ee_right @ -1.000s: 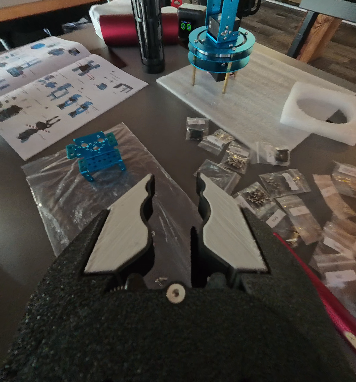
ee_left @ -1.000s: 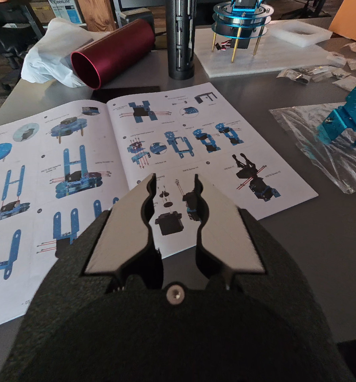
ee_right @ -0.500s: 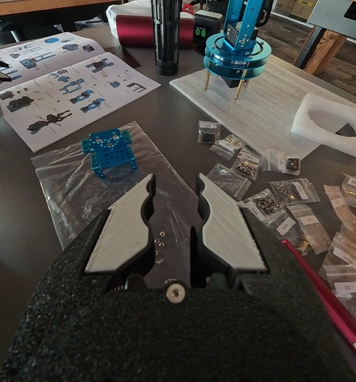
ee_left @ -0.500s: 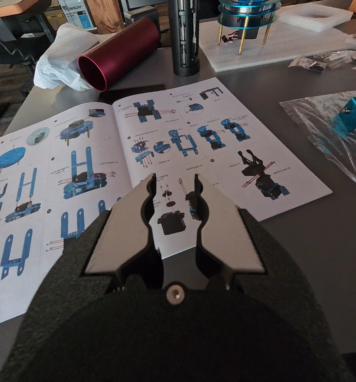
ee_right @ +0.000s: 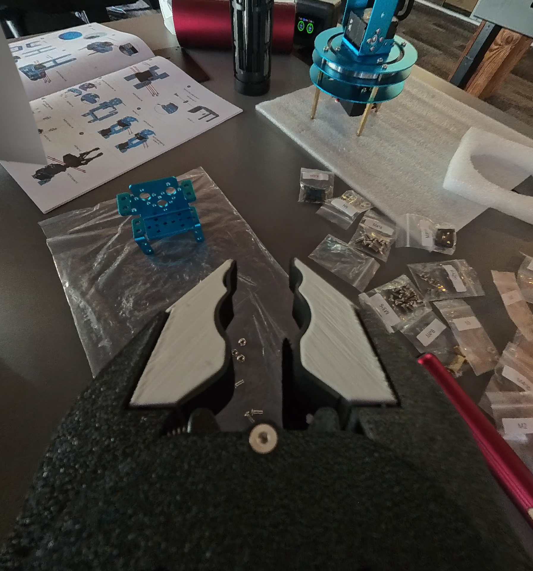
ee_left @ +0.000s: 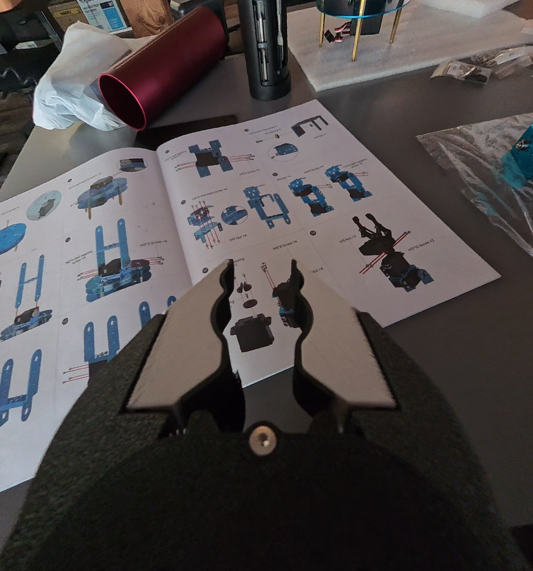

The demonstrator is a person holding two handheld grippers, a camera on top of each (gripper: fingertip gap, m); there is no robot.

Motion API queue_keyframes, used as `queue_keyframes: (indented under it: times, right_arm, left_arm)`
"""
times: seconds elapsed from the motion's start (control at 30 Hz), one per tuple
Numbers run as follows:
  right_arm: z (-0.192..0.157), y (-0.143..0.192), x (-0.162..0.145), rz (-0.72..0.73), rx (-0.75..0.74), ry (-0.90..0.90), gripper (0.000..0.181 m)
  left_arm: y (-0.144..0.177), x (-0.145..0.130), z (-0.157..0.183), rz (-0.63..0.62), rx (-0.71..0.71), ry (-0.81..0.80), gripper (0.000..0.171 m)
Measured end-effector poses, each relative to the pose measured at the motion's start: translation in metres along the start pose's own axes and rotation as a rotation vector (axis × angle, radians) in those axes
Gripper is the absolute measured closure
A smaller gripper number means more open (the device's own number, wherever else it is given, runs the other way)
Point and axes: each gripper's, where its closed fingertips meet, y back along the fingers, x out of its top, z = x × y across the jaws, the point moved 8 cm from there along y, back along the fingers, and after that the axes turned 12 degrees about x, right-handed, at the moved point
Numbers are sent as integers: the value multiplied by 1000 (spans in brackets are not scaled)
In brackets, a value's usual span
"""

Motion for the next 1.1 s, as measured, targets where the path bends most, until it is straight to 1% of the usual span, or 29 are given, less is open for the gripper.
queue_keyframes:
  times: [0.17,0.6,0.73,0.9,0.97,1.03,1.1]
  right_arm:
    - [-1,-4,-2,-22,2,6,148]
    - [-8,-2,1,-16,20,26,148]
    - [-19,0,6,-7,48,42,148]
    - [-37,10,16,-7,66,105,146]
    - [-45,15,20,25,79,143,151]
    - [-52,19,20,20,124,159,151]
    - [-57,30,25,78,112,198,154]
  left_arm:
    - [-1,0,0,-7,-13,5,136]
    - [0,0,2,0,4,-17,136]
    - [0,1,2,7,19,-28,135]
    - [1,1,4,15,47,-55,135]
    - [2,1,5,26,68,-70,135]
    - [3,1,6,30,89,-87,135]
    - [2,0,7,24,104,-104,134]
